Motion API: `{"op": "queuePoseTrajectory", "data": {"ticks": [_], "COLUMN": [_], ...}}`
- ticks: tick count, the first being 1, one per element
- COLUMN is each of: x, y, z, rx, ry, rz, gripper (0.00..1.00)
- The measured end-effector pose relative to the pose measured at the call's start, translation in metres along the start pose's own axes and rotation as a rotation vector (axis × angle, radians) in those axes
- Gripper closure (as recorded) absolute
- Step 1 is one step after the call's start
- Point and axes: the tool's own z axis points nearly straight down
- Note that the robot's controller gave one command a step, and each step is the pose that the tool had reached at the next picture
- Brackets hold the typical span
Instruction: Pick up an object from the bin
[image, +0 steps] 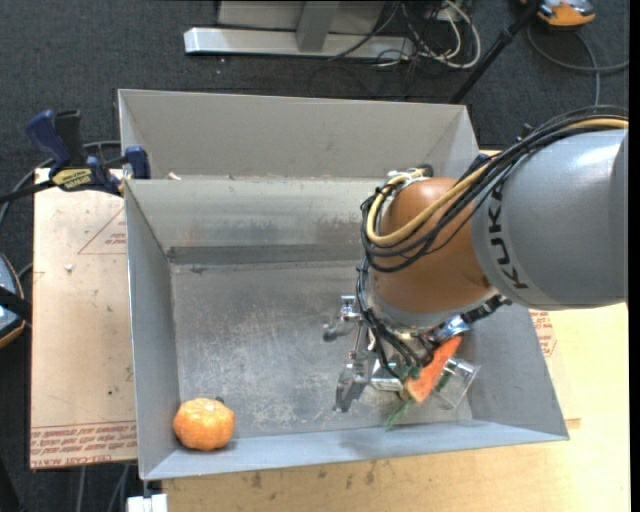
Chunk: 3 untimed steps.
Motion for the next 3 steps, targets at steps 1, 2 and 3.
{"op": "queuePoseTrajectory", "data": {"ticks": [1,2,3], "x": [-0.002,0.003,0.016], "y": [0.000,-0.059,-0.141], "z": [-0.003,0.020,0.029], "rx": [0.000,0.000,0.000], "ry": [-0.007,-0.009,-0.007], "rz": [0.002,-0.084,-0.151], "gripper": [0.00,0.00,0.00]}}
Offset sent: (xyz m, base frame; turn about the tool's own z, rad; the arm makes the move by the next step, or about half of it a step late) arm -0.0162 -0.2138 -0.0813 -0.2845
